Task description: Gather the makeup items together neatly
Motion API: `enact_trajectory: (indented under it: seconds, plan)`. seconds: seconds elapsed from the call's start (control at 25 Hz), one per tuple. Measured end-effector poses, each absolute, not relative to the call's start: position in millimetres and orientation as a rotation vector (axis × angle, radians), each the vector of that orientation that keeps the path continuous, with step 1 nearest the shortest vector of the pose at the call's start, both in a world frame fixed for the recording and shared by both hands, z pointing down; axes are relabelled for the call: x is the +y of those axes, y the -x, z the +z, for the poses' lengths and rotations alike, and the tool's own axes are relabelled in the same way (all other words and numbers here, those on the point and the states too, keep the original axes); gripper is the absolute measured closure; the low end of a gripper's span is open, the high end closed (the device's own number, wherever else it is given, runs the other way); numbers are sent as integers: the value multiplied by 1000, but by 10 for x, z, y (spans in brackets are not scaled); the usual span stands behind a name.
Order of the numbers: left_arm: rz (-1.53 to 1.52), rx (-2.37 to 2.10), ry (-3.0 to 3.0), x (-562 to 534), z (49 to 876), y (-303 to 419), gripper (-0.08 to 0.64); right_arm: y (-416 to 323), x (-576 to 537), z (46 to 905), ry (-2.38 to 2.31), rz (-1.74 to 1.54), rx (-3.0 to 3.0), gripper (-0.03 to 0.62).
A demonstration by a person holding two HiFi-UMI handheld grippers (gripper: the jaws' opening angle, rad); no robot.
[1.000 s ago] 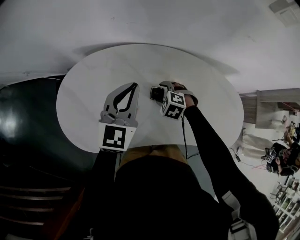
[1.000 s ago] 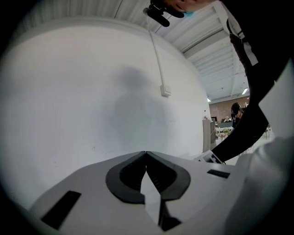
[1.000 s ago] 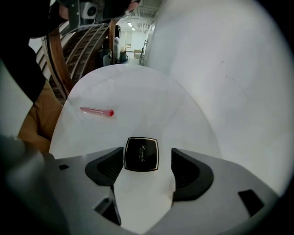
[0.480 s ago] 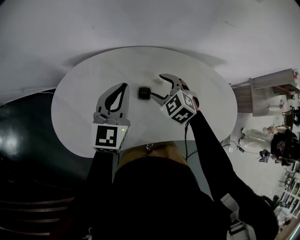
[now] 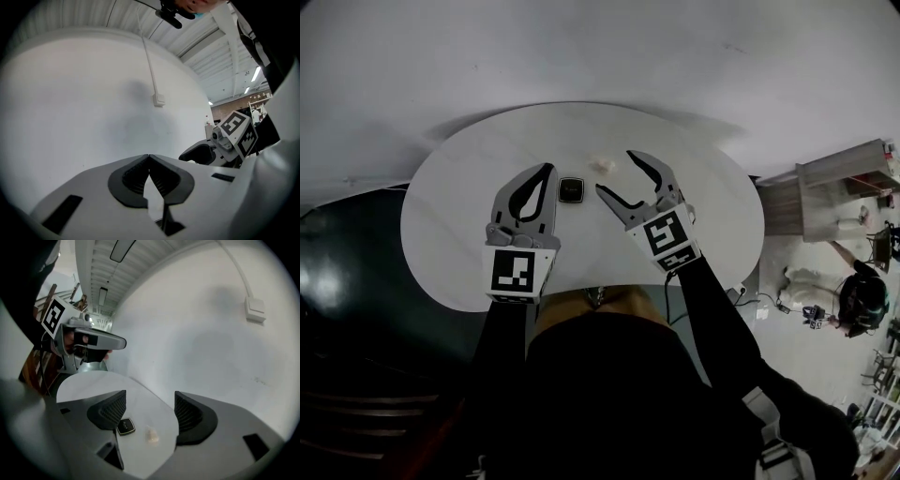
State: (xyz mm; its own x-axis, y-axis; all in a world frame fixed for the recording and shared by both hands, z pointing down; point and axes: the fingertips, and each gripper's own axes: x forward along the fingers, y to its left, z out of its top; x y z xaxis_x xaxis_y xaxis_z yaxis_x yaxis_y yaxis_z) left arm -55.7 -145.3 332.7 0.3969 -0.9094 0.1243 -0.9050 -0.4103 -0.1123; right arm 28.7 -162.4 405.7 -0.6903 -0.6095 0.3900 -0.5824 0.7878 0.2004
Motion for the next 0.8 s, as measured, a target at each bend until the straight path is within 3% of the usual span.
enact_trajectory:
  seconds: [0.56, 0.8]
  plan:
    - [-239, 1791, 2507, -1398, 3315, 374, 543, -447, -1458, 3918, -816, -149, -2631, 261]
    - [-244, 1830, 2492, -1414, 3338, 459, 544, -340, -1648, 4429, -680, -140, -2516, 265]
